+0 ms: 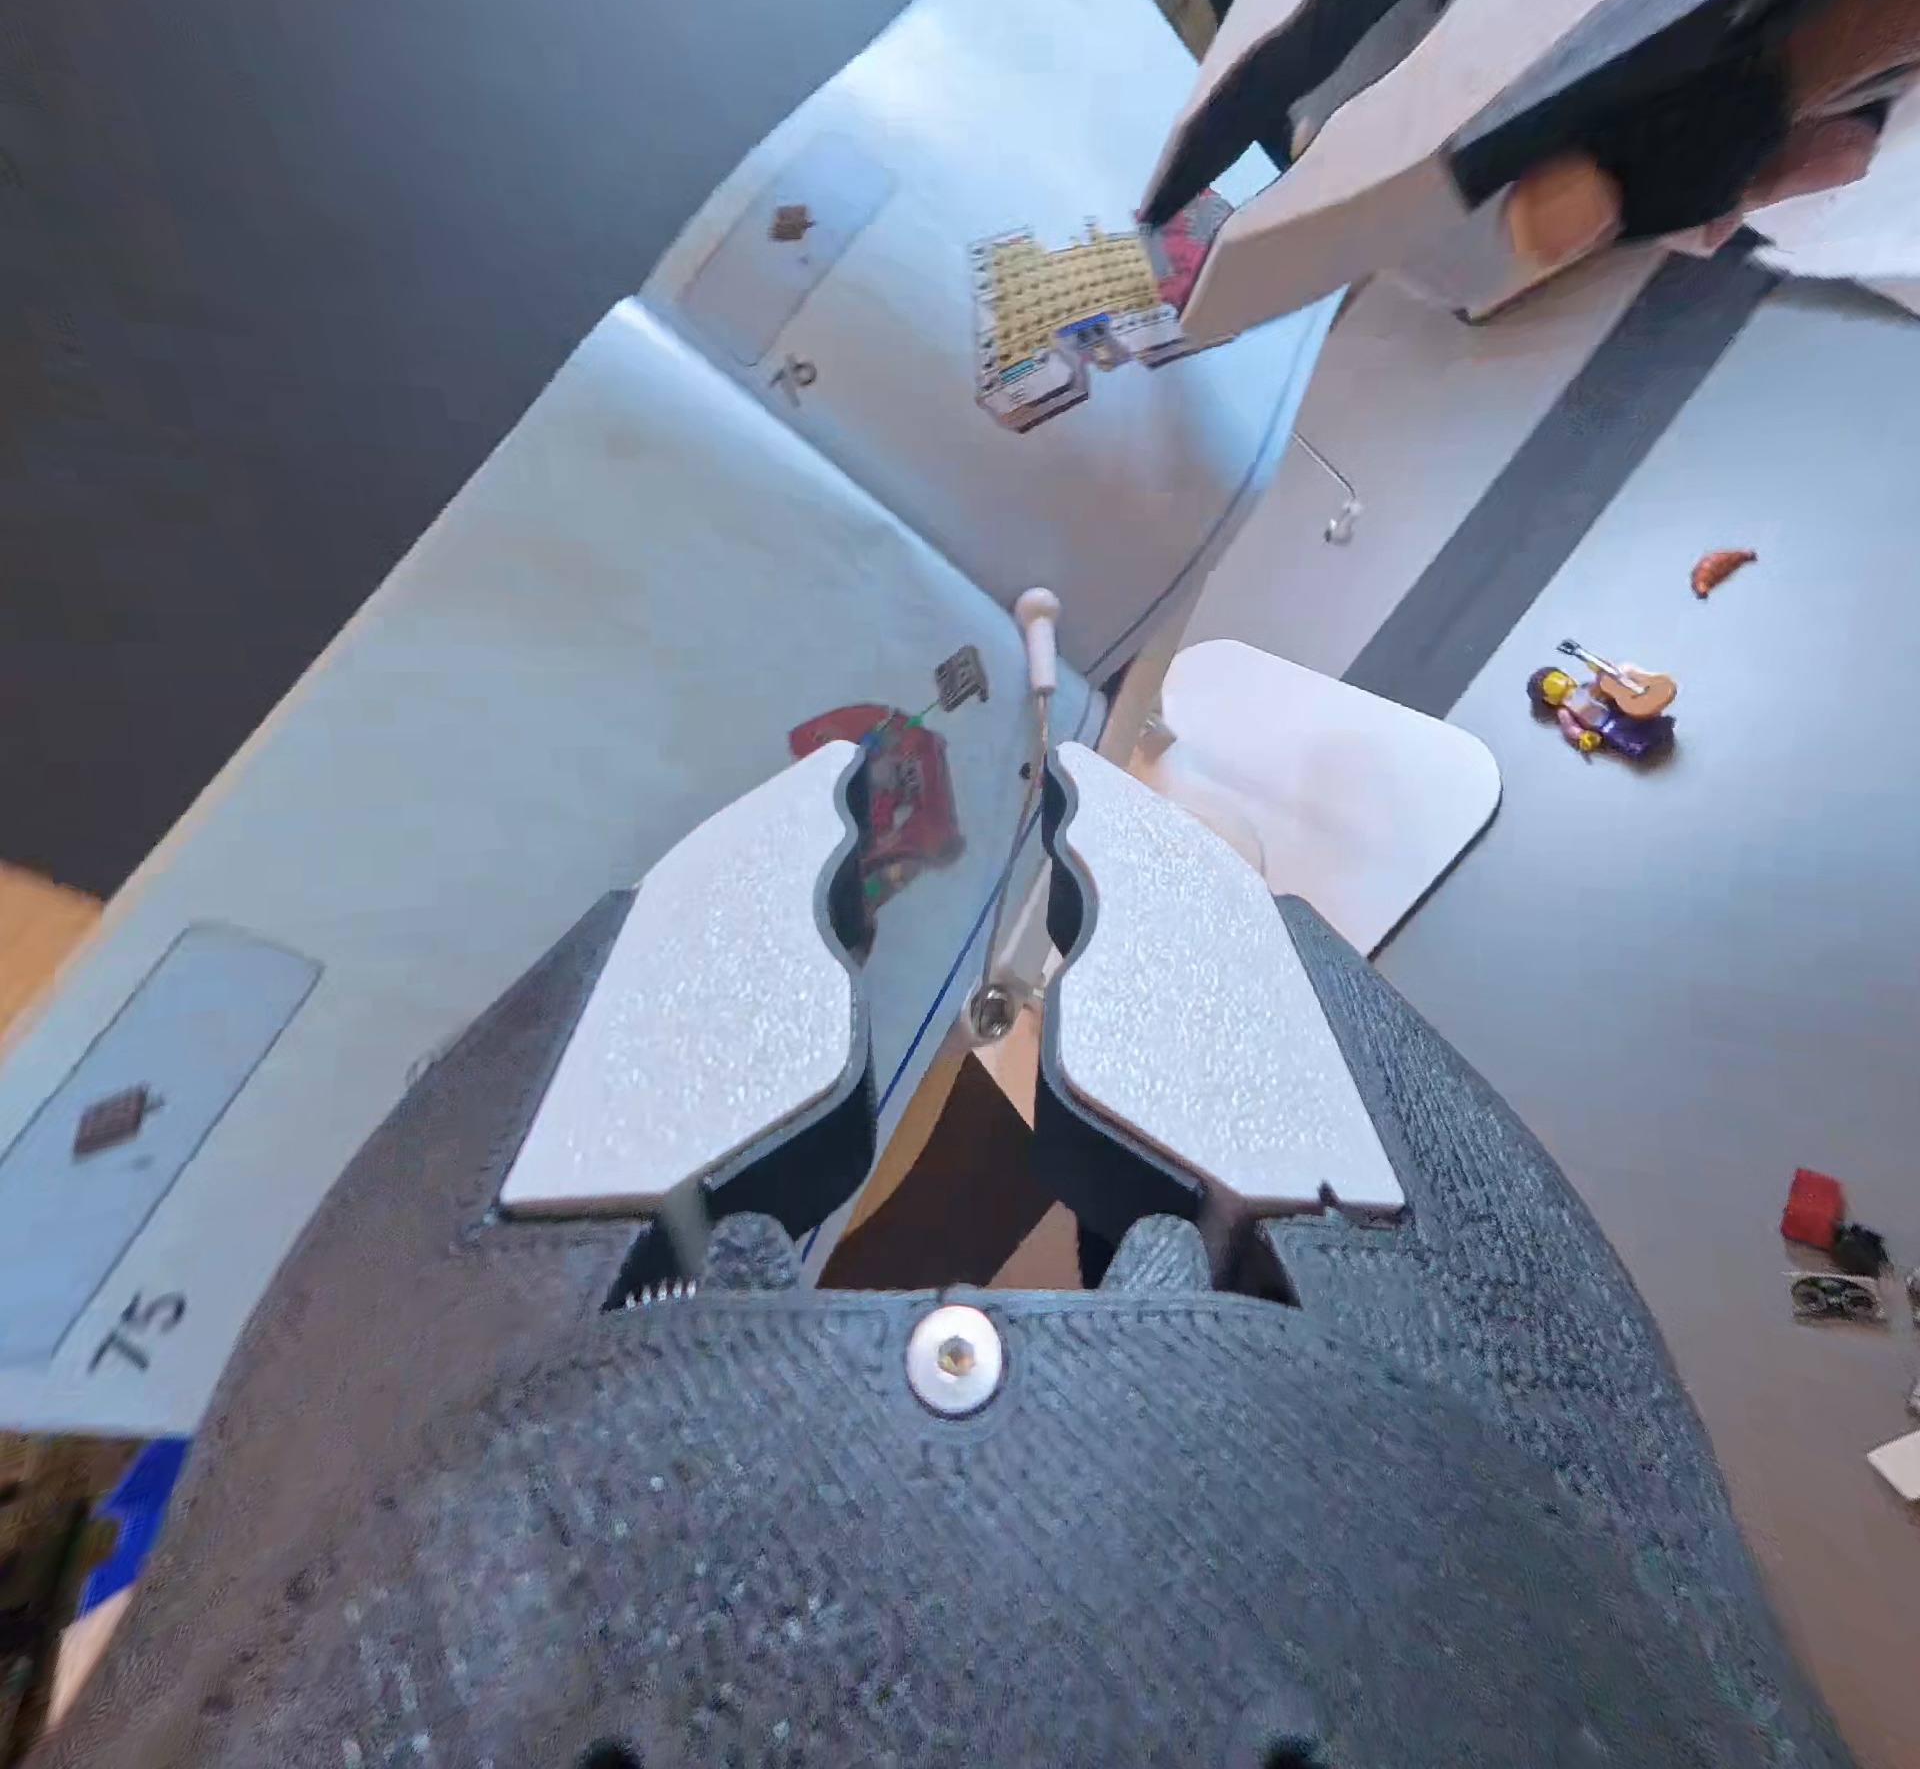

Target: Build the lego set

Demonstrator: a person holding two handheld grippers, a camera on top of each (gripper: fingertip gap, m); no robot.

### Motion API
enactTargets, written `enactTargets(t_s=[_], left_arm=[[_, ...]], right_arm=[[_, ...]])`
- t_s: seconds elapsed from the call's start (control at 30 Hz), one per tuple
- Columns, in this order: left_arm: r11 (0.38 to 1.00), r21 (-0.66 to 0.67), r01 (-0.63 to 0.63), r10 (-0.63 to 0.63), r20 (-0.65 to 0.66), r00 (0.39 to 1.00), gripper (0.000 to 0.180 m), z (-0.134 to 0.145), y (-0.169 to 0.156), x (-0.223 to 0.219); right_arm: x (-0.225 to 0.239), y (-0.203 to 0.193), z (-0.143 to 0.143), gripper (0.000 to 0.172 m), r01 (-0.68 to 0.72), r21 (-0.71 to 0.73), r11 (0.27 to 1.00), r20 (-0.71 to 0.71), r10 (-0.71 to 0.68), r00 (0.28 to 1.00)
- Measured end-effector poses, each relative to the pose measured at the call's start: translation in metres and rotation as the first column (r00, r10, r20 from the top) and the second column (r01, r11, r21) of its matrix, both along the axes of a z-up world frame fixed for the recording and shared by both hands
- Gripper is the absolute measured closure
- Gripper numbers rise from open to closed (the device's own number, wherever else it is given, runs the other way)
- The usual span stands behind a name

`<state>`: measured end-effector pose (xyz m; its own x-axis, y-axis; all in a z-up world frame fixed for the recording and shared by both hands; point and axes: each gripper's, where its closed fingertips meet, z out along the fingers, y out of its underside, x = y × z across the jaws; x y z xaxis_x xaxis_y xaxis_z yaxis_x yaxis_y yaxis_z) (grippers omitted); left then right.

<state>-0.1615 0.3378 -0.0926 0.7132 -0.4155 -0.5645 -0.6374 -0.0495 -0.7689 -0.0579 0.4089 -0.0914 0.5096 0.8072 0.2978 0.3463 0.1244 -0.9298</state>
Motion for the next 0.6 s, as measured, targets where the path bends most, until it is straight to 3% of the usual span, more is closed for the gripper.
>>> enactTargets(t_s=[0.07,0.17,0.27,0.37,0.47,0.6], left_arm=[[0.998,0.012,-0.055,0.054,0.079,0.995,0.149,-0.001,-0.005,-0.015],[0.992,0.009,-0.124,0.121,0.138,0.983,0.147,-0.013,-0.004,-0.035],[0.989,0.001,-0.146,0.144,0.158,0.977,0.146,-0.023,-0.002,-0.043],[0.988,0.03,-0.149,0.143,0.159,0.977,0.15,-0.024,-0.001,-0.046],[0.987,0.046,-0.154,0.145,0.153,0.978,0.151,-0.025,0.0,-0.047],[0.986,0.069,-0.153,0.143,0.139,0.98,0.158,-0.024,0.002,-0.052]], right_arm=[[0.029,0.024,0.004,0.12,0.08,-0.054,0.995,-0.066,-0.083,0.994],[0.055,0.061,-0.012,0.09,0.161,-0.16,0.974,-0.048,-0.171,0.984],[0.052,0.079,-0.023,0.078,0.077,-0.256,0.964,-0.077,-0.099,0.992],[0.046,0.087,-0.01,0.087,-0.104,-0.321,0.941,-0.204,0.038,0.978],[0.032,0.078,-0.003,0.117,-0.304,-0.397,0.866,-0.256,0.213,0.943],[0.031,0.073,0.0,0.128,-0.367,-0.428,0.826,-0.286,0.262,0.922]])
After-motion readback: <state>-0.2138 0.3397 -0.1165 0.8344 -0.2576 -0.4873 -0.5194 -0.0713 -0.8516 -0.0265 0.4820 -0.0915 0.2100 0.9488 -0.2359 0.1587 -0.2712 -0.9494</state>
